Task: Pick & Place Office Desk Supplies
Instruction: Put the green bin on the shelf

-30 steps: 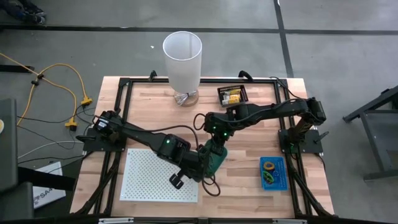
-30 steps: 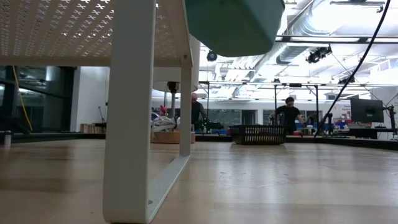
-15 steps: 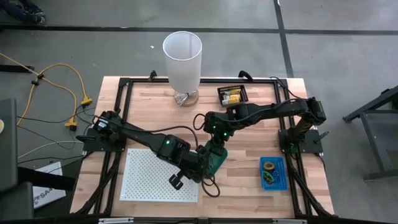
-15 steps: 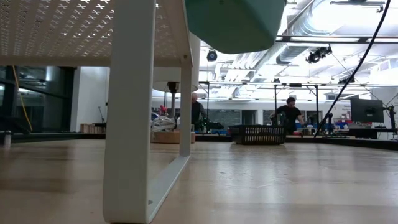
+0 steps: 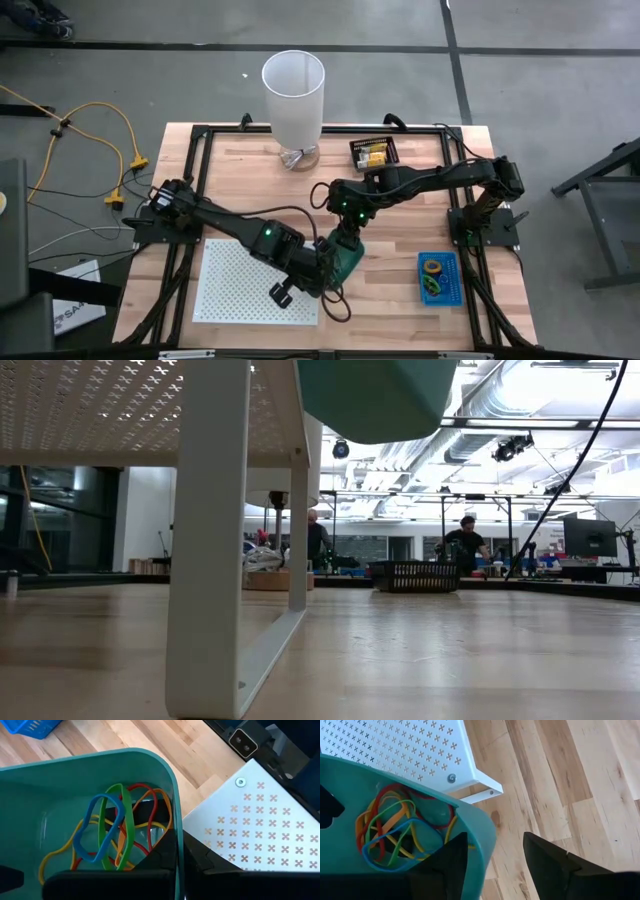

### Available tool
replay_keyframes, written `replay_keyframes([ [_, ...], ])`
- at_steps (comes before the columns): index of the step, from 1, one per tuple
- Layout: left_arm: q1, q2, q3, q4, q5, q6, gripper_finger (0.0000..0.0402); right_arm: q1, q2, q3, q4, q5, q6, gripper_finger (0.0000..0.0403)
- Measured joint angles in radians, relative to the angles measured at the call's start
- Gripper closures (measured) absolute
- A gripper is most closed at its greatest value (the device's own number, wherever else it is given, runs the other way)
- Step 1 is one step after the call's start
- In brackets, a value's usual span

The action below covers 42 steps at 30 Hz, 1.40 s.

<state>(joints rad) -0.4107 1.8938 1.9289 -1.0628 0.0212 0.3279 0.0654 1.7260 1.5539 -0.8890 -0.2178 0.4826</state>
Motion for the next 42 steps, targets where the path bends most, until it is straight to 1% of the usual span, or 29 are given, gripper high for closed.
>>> replay_keyframes([
  [13, 0.0, 0.0, 0.0, -0.006, 0.0, -0.005, 0.0401, -0.017, -0.002, 0.0, 0.0, -0.004, 0.012, 0.0225],
  [18, 0.001, 0.0, 0.0, -0.007, 0.0, -0.007, 0.0401, -0.03, -0.023, 0.0, 0.015, -0.045, 0.014, 0.0226],
  [34, 0.0, 0.0, 0.0, -0.011, 0.0, -0.007, 0.0401, -0.042, -0.107, 0.0, 0.014, -0.044, 0.01, 0.0227],
  [36, 0.001, 0.0, 0.0, -0.025, -0.001, -0.007, 0.0401, -0.043, -0.107, 0.0, 0.011, -0.044, 0.008, 0.0227],
  [38, 0.004, -0.004, 0.0, -0.051, -0.031, -0.008, 0.0401, -0.052, -0.107, 0.0, 0.01, -0.046, 0.006, 0.0227],
  [40, 0.009, -0.018, -0.001, -0.08, -0.054, -0.034, 0.0401, -0.062, -0.11, 0.0, 0.01, -0.047, 0.004, 0.0227],
  [42, 0.018, -0.037, -0.001, -0.098, -0.049, -0.077, 0.0401, -0.076, -0.119, 0.0, 0.009, -0.047, 0.003, 0.0227],
])
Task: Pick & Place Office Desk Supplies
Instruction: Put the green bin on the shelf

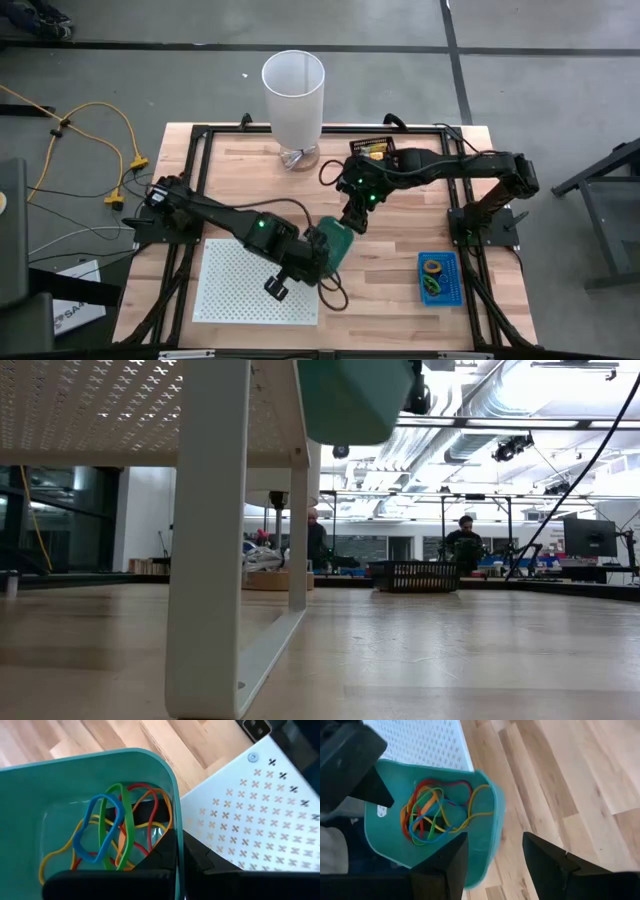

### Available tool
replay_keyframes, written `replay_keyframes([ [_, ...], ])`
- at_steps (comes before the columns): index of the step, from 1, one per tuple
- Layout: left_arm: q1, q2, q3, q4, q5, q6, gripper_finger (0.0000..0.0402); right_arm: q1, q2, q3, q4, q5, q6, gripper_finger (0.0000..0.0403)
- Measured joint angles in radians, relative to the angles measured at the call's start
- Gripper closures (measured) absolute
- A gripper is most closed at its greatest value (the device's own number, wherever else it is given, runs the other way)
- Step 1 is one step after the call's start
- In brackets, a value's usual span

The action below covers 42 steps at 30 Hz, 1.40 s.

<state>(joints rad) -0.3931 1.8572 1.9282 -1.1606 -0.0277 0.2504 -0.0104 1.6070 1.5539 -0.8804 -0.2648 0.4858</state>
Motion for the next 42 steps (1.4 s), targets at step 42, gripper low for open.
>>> replay_keyframes([
  [42, -0.582, -0.157, -0.039, -0.278, -0.416, -0.957, 0.0401, 0.03, -0.039, 0.0, 0.003, 0.186, -0.064, 0.0227],
])
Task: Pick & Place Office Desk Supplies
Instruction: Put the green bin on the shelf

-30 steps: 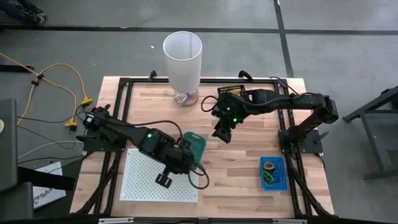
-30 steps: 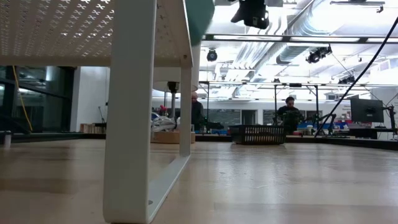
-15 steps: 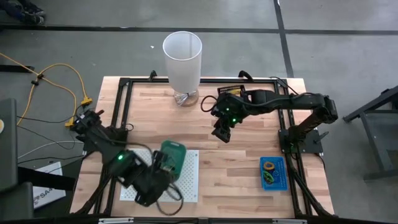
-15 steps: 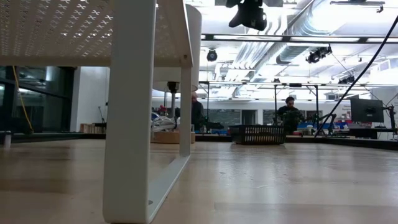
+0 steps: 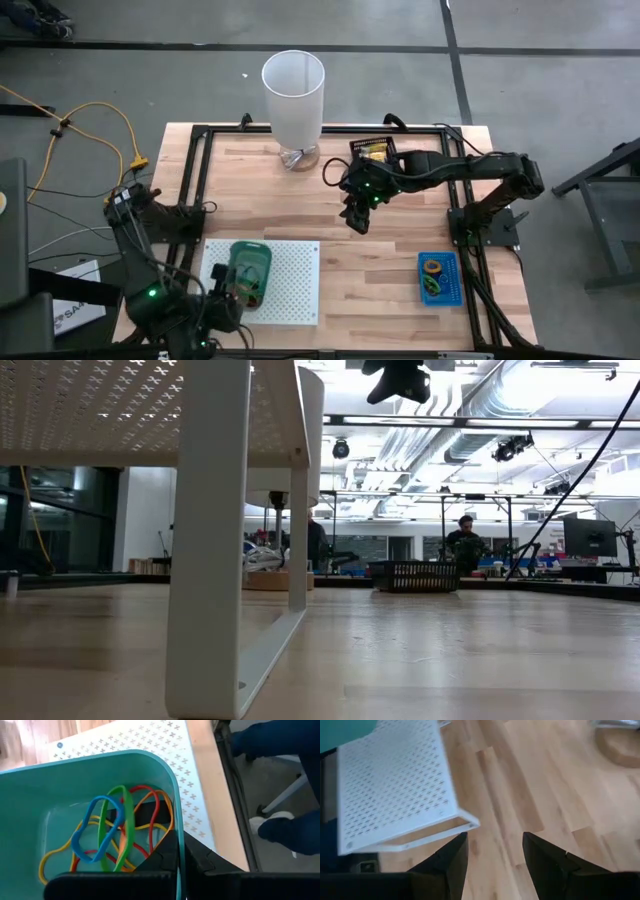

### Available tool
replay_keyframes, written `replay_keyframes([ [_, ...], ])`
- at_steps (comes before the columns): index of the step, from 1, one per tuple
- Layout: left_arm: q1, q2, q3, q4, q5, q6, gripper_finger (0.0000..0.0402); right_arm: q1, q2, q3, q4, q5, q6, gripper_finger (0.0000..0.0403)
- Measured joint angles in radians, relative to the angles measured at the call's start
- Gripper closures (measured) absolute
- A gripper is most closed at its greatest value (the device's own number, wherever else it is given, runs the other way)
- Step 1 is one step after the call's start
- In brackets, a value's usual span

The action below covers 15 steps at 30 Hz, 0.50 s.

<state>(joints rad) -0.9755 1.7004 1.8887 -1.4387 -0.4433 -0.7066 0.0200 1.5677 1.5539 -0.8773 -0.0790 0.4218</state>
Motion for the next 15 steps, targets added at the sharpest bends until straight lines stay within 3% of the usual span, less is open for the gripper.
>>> replay_keyframes([
  [5, -0.038, 0.0, 0.0, 0.001, -0.007, -0.032, 0.0401, 0.0, 0.0, 0.0, 0.0, 0.057, 0.011, 0.0227],
  [15, -0.044, 0.0, 0.0, 0.015, -0.012, -0.025, 0.0401, 0.0, 0.0, 0.0, 0.031, 0.046, 0.048, 0.0227],
])
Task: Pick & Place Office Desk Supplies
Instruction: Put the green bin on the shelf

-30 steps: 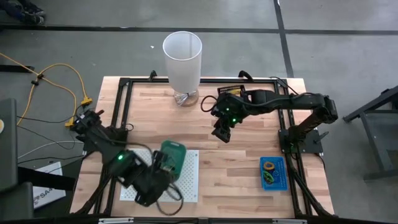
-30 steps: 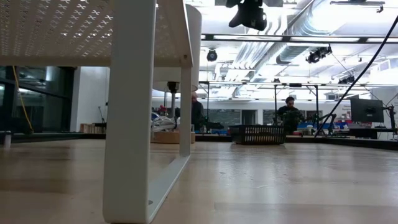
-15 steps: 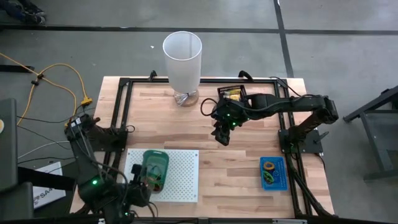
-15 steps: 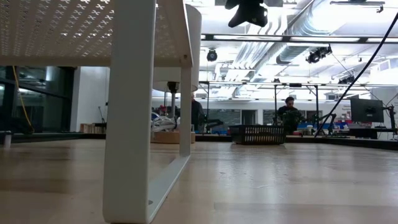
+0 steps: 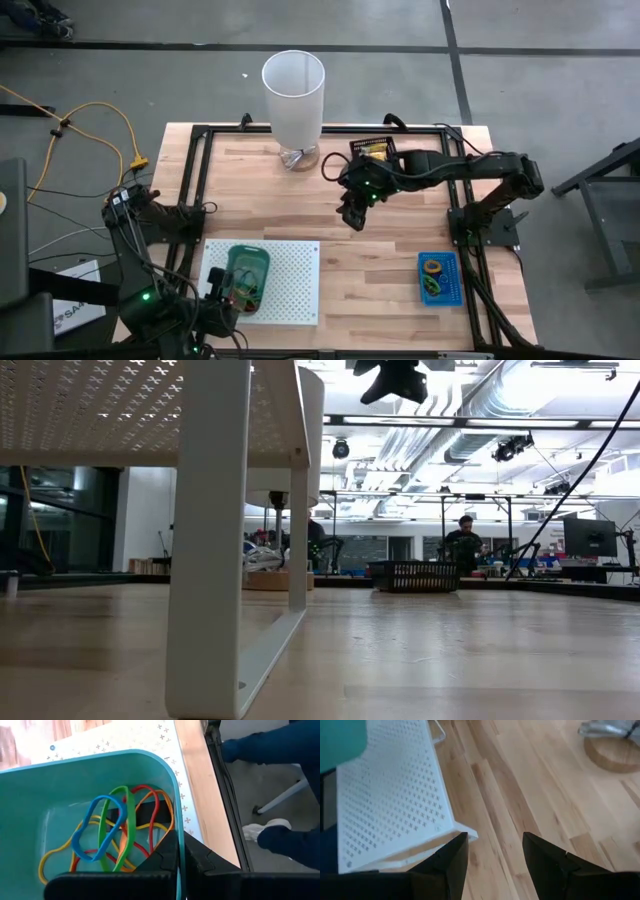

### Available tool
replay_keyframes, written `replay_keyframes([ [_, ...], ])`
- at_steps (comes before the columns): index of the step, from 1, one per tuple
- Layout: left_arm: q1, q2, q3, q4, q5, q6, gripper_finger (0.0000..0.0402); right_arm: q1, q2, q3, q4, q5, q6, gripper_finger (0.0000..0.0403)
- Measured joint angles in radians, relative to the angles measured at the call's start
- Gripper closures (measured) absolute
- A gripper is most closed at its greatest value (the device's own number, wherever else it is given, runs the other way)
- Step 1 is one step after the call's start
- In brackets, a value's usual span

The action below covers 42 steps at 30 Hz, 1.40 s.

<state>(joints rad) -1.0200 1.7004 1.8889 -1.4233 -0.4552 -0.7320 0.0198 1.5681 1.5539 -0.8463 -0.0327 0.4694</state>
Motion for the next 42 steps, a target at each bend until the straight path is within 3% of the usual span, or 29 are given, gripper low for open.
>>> replay_keyframes([
  [13, 0.016, -0.002, 0.0, 0.015, 0.009, 0.018, 0.0401, 0.0, 0.0, 0.0, 0.178, 0.0, -0.002, 0.0227],
  [20, -0.078, -0.004, -0.002, -0.145, -0.057, -0.187, 0.0401, 0.0, 0.0, 0.0, 0.252, 0.0, -0.002, 0.0227],
  [33, -0.232, -0.063, -0.145, -0.139, -0.103, -0.493, 0.0401, 0.0, 0.0, 0.0, 0.261, 0.0, -0.002, 0.0227],
  [42, -0.263, -0.1, -0.229, -0.073, -0.109, -0.471, 0.0401, 0.0, 0.0, 0.0, 0.261, 0.0, -0.002, 0.0227],
])
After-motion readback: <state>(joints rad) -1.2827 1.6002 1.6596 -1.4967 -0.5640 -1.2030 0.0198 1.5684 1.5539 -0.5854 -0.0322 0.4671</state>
